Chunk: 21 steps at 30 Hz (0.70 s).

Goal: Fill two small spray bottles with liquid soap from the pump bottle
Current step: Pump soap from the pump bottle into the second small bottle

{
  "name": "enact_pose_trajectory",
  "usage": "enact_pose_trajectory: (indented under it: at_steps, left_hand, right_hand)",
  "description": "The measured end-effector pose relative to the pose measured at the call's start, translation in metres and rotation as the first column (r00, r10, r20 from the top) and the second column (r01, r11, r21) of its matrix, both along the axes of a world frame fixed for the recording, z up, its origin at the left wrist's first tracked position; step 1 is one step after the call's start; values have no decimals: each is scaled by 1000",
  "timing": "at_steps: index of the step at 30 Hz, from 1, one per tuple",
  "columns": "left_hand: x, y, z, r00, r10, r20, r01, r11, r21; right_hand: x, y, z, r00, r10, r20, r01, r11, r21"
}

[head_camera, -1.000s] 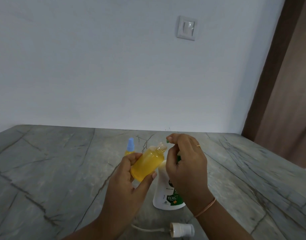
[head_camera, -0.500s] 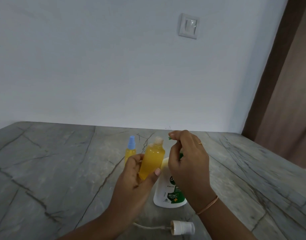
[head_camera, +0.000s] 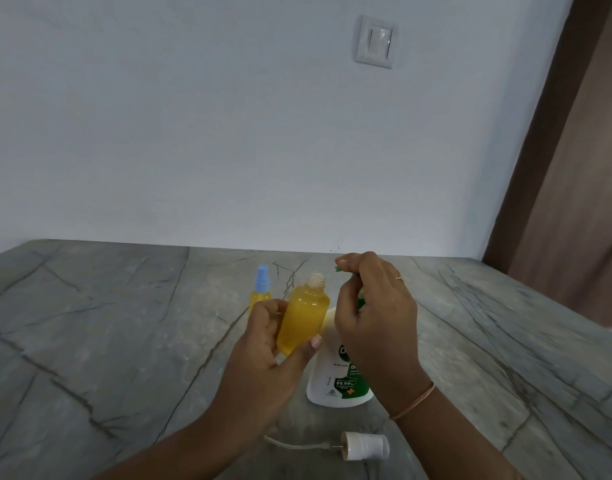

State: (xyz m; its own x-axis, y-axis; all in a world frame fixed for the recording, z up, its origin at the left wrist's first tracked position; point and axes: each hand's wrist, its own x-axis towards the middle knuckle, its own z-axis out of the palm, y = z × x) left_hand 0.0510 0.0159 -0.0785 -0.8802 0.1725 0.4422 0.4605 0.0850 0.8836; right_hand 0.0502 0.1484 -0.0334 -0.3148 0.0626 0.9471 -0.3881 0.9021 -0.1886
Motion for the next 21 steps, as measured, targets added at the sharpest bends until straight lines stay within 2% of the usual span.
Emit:
enact_pose_trajectory:
  at_steps: [8,21]
  left_hand:
    - [1,-1,4,982,140,-126,-152,984,-90]
    - [-3,-3,5,962,191,-194,-218,968,-127]
  right_hand:
    - [0,0,0,1000,7,-3,-7,1000,-2]
    - [-1,-1,-1,1000,6,4,-6,1000,4]
